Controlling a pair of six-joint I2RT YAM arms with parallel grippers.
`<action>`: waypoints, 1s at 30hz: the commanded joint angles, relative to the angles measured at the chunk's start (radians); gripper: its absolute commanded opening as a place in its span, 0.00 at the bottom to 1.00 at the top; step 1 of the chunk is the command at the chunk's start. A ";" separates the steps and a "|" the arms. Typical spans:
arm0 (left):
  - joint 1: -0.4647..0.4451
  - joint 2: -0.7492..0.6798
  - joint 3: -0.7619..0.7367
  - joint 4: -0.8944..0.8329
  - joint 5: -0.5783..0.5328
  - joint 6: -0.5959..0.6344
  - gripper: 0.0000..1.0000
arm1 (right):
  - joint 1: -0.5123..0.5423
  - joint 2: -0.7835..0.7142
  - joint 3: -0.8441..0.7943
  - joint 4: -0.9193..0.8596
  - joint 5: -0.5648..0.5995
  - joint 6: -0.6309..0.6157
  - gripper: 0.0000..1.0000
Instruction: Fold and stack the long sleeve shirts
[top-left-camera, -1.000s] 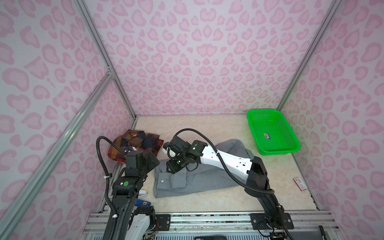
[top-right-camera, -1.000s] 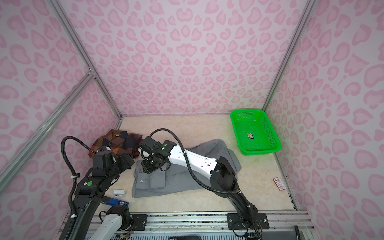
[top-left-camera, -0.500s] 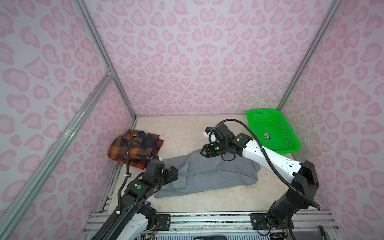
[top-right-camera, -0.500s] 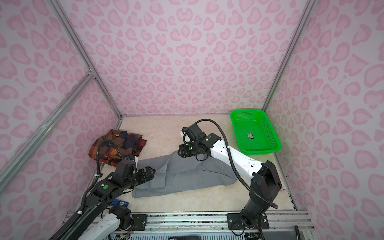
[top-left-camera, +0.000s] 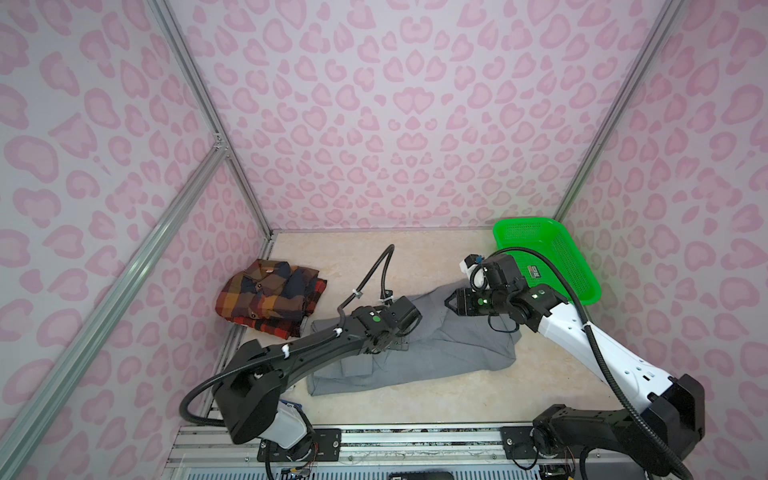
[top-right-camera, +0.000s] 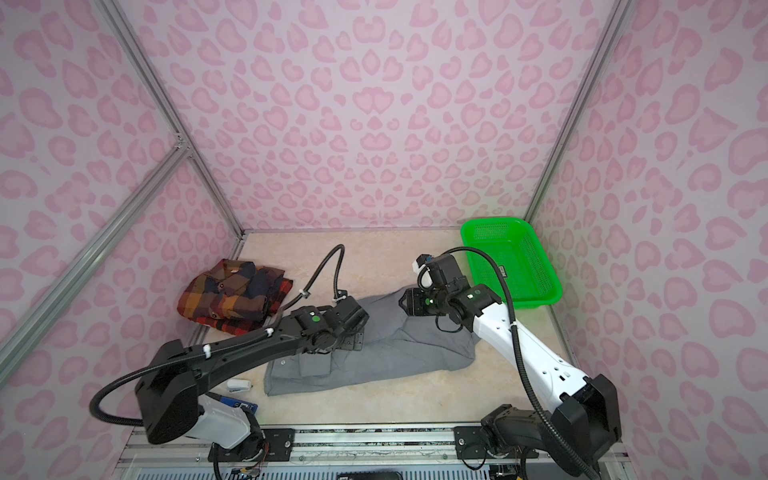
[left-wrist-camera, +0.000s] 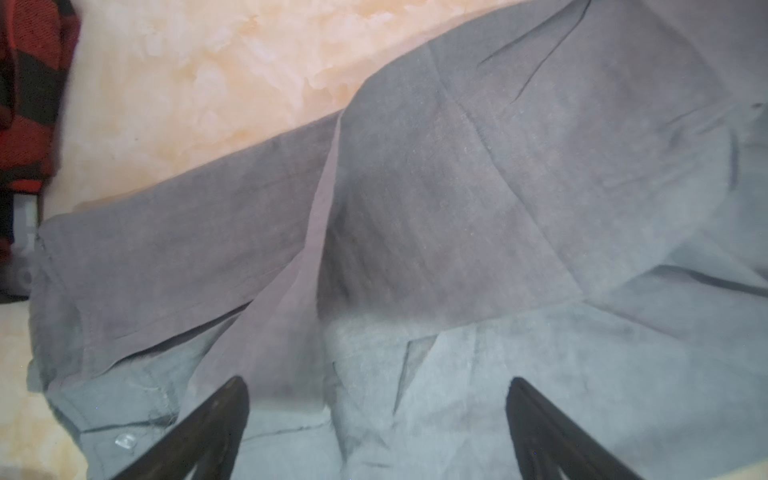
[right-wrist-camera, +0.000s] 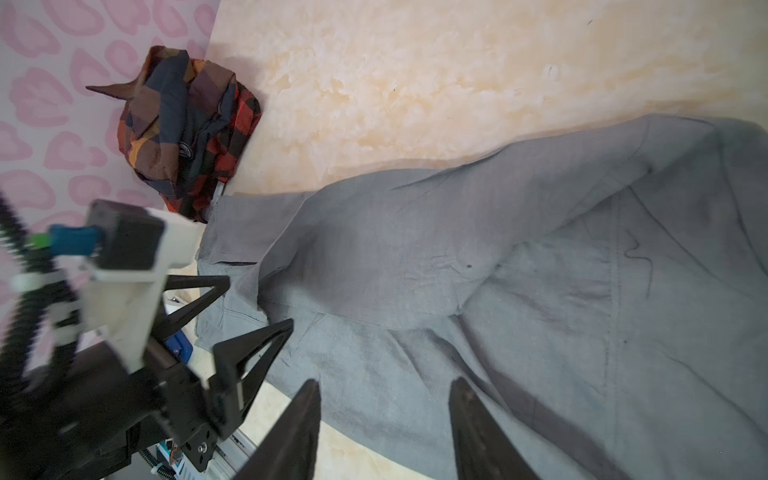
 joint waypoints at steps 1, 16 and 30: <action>-0.001 0.076 0.018 -0.102 -0.067 0.010 0.97 | -0.024 -0.055 -0.032 0.002 -0.007 -0.015 0.50; 0.167 0.079 -0.019 -0.087 -0.041 0.167 0.89 | -0.047 -0.136 -0.099 0.049 -0.036 0.003 0.50; 0.449 -0.093 -0.015 -0.087 0.145 0.293 0.84 | -0.045 -0.098 -0.099 0.069 -0.059 0.024 0.50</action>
